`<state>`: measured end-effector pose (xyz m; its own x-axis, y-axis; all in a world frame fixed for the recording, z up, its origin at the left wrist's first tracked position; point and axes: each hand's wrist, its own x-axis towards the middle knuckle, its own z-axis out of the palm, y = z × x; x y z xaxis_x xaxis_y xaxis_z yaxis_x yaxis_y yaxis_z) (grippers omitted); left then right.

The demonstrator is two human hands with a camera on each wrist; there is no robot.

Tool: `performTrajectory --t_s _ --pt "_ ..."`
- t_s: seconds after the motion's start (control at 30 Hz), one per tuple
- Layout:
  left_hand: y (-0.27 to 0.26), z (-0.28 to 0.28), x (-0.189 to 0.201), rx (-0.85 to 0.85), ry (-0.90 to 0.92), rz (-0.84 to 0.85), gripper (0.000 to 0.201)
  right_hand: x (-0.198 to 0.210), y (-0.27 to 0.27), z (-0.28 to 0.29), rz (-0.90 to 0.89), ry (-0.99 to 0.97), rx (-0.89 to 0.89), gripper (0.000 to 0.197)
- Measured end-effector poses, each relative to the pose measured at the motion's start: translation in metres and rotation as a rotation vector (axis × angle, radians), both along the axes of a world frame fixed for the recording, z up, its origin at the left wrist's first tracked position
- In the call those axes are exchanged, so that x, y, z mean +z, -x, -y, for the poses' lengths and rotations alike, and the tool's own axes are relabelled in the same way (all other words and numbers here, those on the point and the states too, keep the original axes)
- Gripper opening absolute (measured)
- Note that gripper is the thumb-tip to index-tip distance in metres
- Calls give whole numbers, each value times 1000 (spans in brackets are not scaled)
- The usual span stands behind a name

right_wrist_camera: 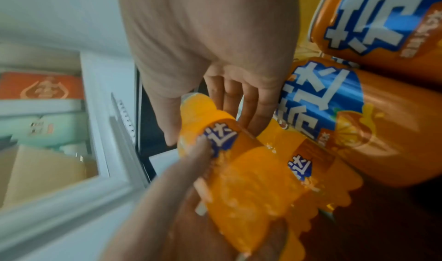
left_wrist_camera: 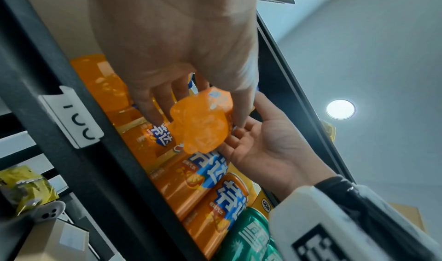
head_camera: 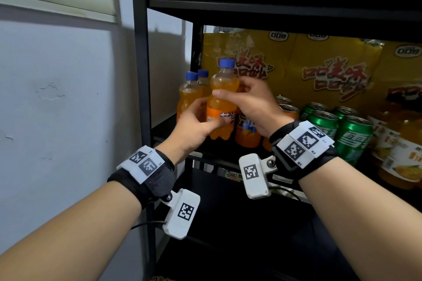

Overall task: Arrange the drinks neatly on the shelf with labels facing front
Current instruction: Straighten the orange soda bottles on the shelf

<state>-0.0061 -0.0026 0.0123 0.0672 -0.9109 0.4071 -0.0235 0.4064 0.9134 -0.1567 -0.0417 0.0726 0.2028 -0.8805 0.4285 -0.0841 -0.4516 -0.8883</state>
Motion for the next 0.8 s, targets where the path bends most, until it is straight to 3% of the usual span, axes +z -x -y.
performTrajectory --t_s 0.13,0.23,0.5,0.67,0.8 --pt "-3 -2 0 -179 -125 -24 47 2 3 -3 51 11 42 45" --pt "-6 -3 -2 -154 -97 -69 42 3 3 -7 90 -5 68 57" --pt "-8 -2 -7 -32 -4 9 63 -2 -2 -11 8 -44 75 28" --pt "-15 -7 2 -247 -144 -16 48 -4 -3 -13 52 -35 80 24" --pt "-19 -7 4 -190 -118 -29 40 -6 -6 -14 57 -49 56 23"
